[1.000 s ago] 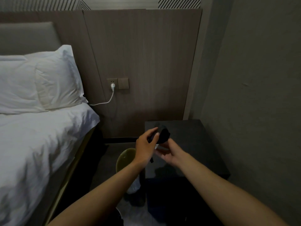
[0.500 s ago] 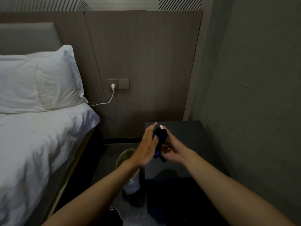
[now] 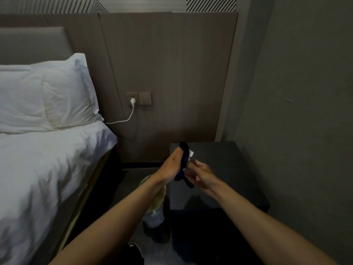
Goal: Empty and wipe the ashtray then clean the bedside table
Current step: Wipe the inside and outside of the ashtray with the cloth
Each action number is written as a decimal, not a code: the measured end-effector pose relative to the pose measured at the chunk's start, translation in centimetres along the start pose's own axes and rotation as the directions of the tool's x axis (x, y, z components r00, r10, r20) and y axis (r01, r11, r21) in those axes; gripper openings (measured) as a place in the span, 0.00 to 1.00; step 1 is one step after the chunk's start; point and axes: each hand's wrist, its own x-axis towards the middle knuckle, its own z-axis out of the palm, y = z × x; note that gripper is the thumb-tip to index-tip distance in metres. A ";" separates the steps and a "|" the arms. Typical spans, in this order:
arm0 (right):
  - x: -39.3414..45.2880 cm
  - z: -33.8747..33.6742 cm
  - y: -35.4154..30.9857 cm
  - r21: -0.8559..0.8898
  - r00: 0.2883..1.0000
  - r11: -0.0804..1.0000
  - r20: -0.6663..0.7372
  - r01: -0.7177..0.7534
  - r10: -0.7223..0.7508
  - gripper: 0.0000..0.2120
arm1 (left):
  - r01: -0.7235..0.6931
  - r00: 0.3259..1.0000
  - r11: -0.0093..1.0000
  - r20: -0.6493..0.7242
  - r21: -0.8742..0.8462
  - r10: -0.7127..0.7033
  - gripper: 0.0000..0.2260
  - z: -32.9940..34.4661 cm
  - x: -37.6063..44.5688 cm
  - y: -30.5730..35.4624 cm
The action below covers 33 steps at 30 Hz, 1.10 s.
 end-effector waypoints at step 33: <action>1.6 -1.6 -2.1 -0.707 0.889 0.548 0.288 0.448 -0.354 0.49 | 0.370 0.883 0.804 -0.091 -0.466 -0.460 0.25 0.4 2.1 0.8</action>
